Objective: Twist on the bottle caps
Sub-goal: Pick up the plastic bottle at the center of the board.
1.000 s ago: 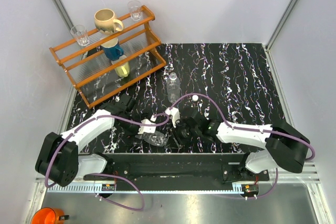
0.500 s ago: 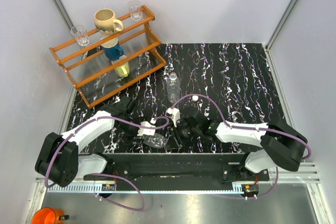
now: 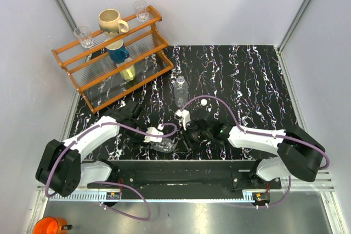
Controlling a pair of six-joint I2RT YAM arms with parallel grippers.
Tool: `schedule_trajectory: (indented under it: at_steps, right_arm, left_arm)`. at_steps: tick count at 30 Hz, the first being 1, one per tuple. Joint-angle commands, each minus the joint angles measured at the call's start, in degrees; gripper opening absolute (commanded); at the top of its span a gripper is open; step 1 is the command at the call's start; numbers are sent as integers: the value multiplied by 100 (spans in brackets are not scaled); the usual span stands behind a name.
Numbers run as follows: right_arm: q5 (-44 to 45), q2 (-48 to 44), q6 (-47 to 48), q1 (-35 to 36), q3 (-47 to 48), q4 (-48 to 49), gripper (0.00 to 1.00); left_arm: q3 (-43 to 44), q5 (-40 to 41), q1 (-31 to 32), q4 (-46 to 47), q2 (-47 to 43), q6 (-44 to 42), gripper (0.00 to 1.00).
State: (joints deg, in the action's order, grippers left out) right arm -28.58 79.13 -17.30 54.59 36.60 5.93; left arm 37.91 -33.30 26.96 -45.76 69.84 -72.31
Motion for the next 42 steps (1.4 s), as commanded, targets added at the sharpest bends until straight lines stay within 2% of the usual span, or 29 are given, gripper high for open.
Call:
schedule_trajectory:
  at_steps: [1, 7, 13, 17, 18, 21, 25, 28, 34, 42]
  right_arm:
    - [941, -275, -142, -133, 251, -400, 41]
    - [1977, -1215, -160, -133, 330, -795, 63]
    - [3154, -1910, -405, -141, 585, -1366, 74]
    - [4402, -1998, -1151, -141, 550, -2007, 75]
    - [4892, -1885, -1614, -141, 567, -2426, 75]
    - [5072, -1648, -2169, -133, 559, -2851, 72]
    - [5554, -1874, -2629, 95, -107, -2651, 71]
    - [6240, -2051, -2533, 517, -346, -2404, 71]
    - [6637, -1191, -2541, 685, 74, -2825, 71]
    - [6383, -241, -2585, 694, 401, -2782, 72]
  left_arm:
    - [252, 157, -7, -135, -190, 340, 56]
    - [182, 262, 2, -240, -287, 727, 52]
    - [322, 333, -15, -504, -252, 1263, 48]
    - [349, 219, -15, -522, -419, 1526, 46]
    - [366, 192, -15, -478, -471, 1597, 46]
    - [489, 105, -15, -434, -489, 1922, 44]
    - [603, -10, -15, -399, -524, 2204, 41]
    - [577, -36, -15, -303, -498, 2336, 40]
    - [489, -1, -15, -258, -524, 2503, 39]
    - [234, 69, -24, -197, -674, 2538, 38]
